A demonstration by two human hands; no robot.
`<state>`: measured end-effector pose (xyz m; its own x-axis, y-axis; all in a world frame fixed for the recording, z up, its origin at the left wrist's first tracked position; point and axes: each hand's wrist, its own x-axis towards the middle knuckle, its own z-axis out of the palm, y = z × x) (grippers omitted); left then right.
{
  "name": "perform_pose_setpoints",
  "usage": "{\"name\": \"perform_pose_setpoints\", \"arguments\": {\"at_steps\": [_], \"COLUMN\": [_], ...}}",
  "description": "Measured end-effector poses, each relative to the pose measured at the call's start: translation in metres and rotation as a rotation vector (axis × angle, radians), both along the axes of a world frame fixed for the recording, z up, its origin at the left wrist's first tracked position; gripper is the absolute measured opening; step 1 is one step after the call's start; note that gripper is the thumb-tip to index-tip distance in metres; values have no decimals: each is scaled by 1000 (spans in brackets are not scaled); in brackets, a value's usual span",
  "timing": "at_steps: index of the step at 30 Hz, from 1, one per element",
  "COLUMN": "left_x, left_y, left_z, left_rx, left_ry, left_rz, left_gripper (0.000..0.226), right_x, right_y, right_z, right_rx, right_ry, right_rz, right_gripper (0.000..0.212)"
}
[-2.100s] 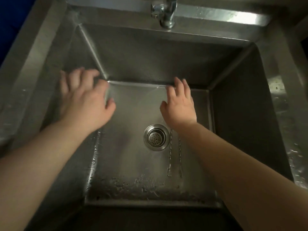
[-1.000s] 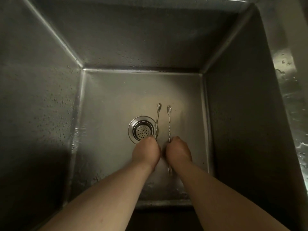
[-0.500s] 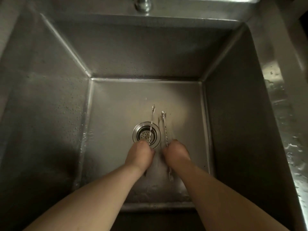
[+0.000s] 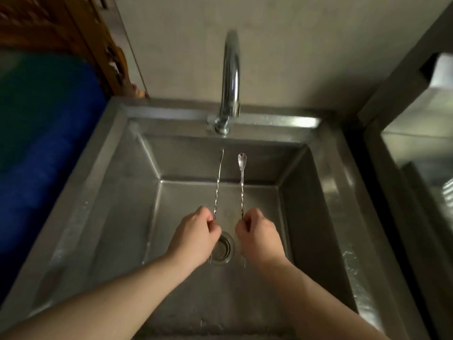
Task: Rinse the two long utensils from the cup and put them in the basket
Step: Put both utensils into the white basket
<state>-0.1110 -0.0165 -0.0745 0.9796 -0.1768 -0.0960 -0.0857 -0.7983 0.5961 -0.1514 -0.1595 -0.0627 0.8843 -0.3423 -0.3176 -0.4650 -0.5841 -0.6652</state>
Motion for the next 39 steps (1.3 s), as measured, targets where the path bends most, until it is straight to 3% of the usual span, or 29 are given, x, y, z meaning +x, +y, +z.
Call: {"name": "perform_pose_setpoints", "arguments": {"at_steps": [9,19,30,39], "left_x": [-5,-29,-57,-92], "left_y": [-7,-34,-124,-235], "left_z": [193,322,393,378], "left_rx": [-189,-284,-344,-345], "left_ry": [-219,-377,-569,-189], "left_rz": [-83,-252,-367,-499], "left_gripper": [15,13,13,15], "right_x": [-25,-64,-110,-163], "right_y": [-19,-42,-122,-234], "right_z": [186,304,382,357], "right_rx": [-60,-78,-190,-168], "right_ry": [-310,-511,-644,-470], "right_rz": [-69,-130,-228,-408], "right_gripper": [14,16,25,24]}}
